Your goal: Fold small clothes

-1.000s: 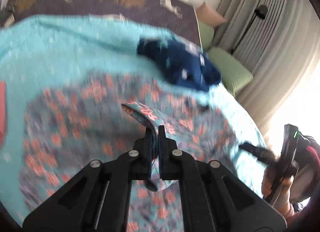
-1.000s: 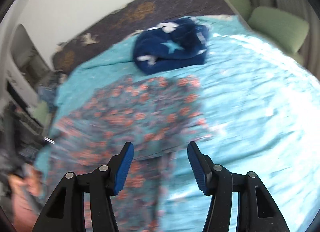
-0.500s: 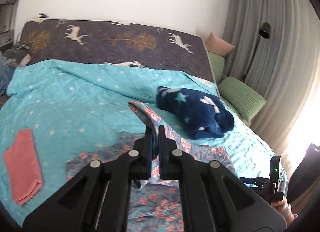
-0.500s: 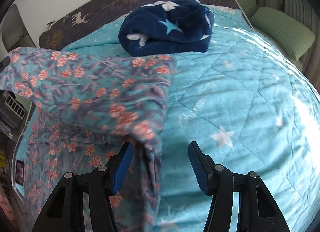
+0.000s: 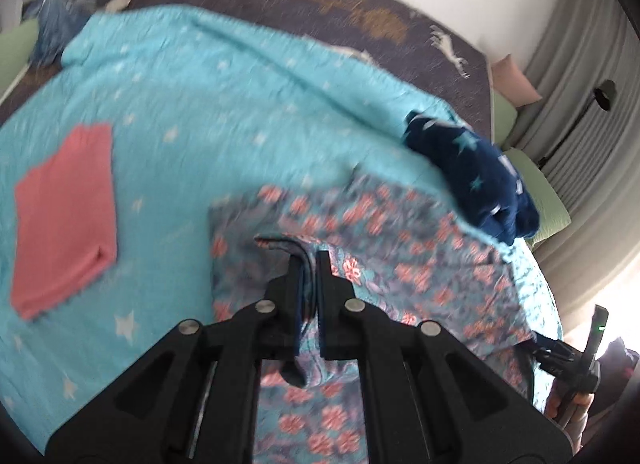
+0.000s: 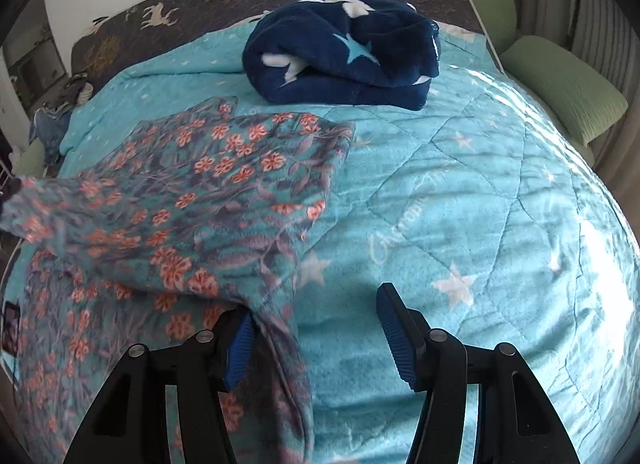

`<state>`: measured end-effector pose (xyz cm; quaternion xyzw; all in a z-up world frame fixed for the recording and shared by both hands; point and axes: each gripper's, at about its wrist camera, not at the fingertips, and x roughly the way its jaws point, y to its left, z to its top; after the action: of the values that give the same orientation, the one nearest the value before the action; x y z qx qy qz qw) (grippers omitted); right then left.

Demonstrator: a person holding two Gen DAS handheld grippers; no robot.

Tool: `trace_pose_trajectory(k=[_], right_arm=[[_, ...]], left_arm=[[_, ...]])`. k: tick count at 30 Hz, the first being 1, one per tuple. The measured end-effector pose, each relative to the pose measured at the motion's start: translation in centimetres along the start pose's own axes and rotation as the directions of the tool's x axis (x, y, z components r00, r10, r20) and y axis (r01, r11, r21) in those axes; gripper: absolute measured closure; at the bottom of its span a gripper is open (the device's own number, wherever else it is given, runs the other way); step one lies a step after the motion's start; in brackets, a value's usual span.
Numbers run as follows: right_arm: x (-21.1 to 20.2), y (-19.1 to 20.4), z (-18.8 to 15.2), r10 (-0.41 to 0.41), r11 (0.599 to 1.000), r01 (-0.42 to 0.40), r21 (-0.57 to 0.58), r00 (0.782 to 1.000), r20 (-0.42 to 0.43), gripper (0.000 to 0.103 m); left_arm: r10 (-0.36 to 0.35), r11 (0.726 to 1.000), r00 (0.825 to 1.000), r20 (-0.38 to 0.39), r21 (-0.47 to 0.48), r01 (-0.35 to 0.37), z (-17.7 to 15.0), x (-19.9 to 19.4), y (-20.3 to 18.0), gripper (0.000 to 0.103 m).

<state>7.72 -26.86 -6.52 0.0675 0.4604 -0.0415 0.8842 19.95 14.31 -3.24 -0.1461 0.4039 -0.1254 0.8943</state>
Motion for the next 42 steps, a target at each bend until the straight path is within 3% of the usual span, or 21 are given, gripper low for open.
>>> trace_pose_trajectory(k=[3, 6, 9, 11, 14, 17, 20, 23, 26, 27, 28, 29, 30, 31, 33, 34, 35, 36, 38, 39, 42], right_arm=[[-1.3, -0.1, -0.2, 0.022, 1.000, -0.022, 0.001, 1.000, 0.005, 0.044], [-2.5, 0.0, 0.0, 0.041, 0.999, -0.041, 0.016, 0.999, 0.028, 0.044], [-3.7, 0.1, 0.6, 0.075, 0.997, -0.077, 0.032, 0.996, 0.056, 0.044], [-4.0, 0.2, 1.2, 0.142, 0.989, -0.145, 0.039, 0.988, 0.058, 0.044], [-3.8, -0.1, 2.2, 0.207, 0.974, -0.211, 0.088, 0.977, 0.050, 0.044], [-2.1, -0.6, 3.8, 0.204, 0.972, -0.205, 0.118, 0.979, 0.018, 0.044], [0.8, -1.8, 5.3, 0.240, 0.952, -0.229, 0.203, 0.970, -0.032, 0.044], [4.1, -2.9, 6.6, 0.282, 0.929, -0.253, 0.270, 0.956, -0.075, 0.044], [6.4, -3.5, 7.6, 0.296, 0.923, -0.264, 0.282, 0.952, -0.076, 0.044], [6.8, -3.6, 7.9, 0.305, 0.917, -0.275, 0.287, 0.950, -0.063, 0.044], [6.9, -3.6, 8.3, 0.312, 0.912, -0.286, 0.293, 0.949, -0.044, 0.044], [7.0, -3.4, 8.6, 0.319, 0.911, -0.298, 0.285, 0.947, -0.031, 0.053], [6.9, -2.9, 9.1, 0.329, 0.914, -0.312, 0.259, 0.944, -0.024, 0.095], [6.9, -2.2, 9.5, 0.314, 0.928, -0.299, 0.223, 0.949, -0.035, 0.098], [5.8, -1.0, 10.1, 0.185, 0.971, -0.185, 0.154, 0.983, 0.011, 0.099], [5.1, -0.6, 10.5, 0.135, 0.983, -0.140, 0.114, 0.989, 0.055, 0.099], [5.1, -0.6, 10.7, 0.106, 0.988, -0.113, 0.104, 0.992, 0.070, 0.099], [5.6, -0.9, 11.0, 0.060, 0.992, -0.067, 0.105, 0.996, 0.067, 0.098], [7.4, -1.9, 11.2, -0.002, 0.994, 0.001, 0.108, 1.000, 0.004, 0.094], [7.9, -2.3, 10.9, 0.008, 0.993, -0.004, 0.117, 1.000, -0.029, 0.093], [6.5, -2.8, 9.7, 0.051, 0.991, -0.050, 0.126, 0.999, -0.002, 0.088]], left_arm=[[0.019, 0.999, 0.999, -0.048, -0.045, -0.022, -1.3, 1.0, 1.3, 0.093], [0.055, 0.997, 0.995, -0.077, -0.053, -0.059, -2.1, 1.4, 2.1, 0.081], [0.063, 0.995, 0.994, -0.089, -0.074, -0.070, -2.4, 1.4, 2.7, 0.061], [0.066, 0.994, 0.995, -0.079, -0.088, -0.073, -2.2, 1.2, 2.8, 0.046], [0.056, 0.995, 0.995, -0.086, -0.078, -0.063, -1.6, 1.6, 2.3, 0.039], [0.080, 0.995, 0.989, -0.123, -0.048, -0.086, -0.9, 3.3, 1.9, 0.037], [0.179, 0.982, 0.974, -0.141, -0.028, -0.184, -0.5, 5.6, 2.1, 0.037], [0.193, 0.979, 0.968, -0.159, -0.041, -0.202, -0.6, 7.0, 2.9, 0.037], [0.212, 0.976, 0.970, -0.122, -0.015, -0.215, -0.7, 7.2, 3.1, 0.039], [0.213, 0.976, 0.970, -0.119, -0.012, -0.216, -0.7, 7.1, 3.1, 0.044], [0.205, 0.978, 0.973, -0.110, -0.011, -0.207, -0.6, 7.0, 3.1, 0.064], [0.165, 0.986, 0.980, -0.114, -0.016, -0.168, -0.5, 6.9, 3.1, 0.084], [0.147, 0.988, 0.983, -0.113, -0.022, -0.150, -0.4, 6.7, 2.9, 0.087], [0.188, 0.982, 0.978, -0.091, -0.006, -0.190, -0.3, 6.2, 2.5, 0.093], [0.280, 0.960, 0.960, -0.030, 0.044, -0.278, -0.3, 5.5, 1.9, 0.095], [0.378, 0.923, 0.926, -0.004, 0.075, -0.376, -0.4, 5.8, 2.1, 0.096], [0.405, 0.912, 0.914, -0.008, 0.081, -0.403, -0.5, 6.0, 2.5, 0.096], [0.398, 0.916, 0.916, -0.037, 0.064, -0.396, -0.6, 6.3, 3.3, 0.096], [0.317, 0.947, 0.946, -0.076, -0.027, -0.319, -1.2, 5.9, 4.9, 0.096], [0.295, 0.954, 0.954, -0.061, -0.042, -0.297, -1.4, 5.2, 5.1, 0.096], [0.280, 0.959, 0.960, -0.021, -0.041, -0.280, -1.7, 3.2, 4.8, 0.095]])
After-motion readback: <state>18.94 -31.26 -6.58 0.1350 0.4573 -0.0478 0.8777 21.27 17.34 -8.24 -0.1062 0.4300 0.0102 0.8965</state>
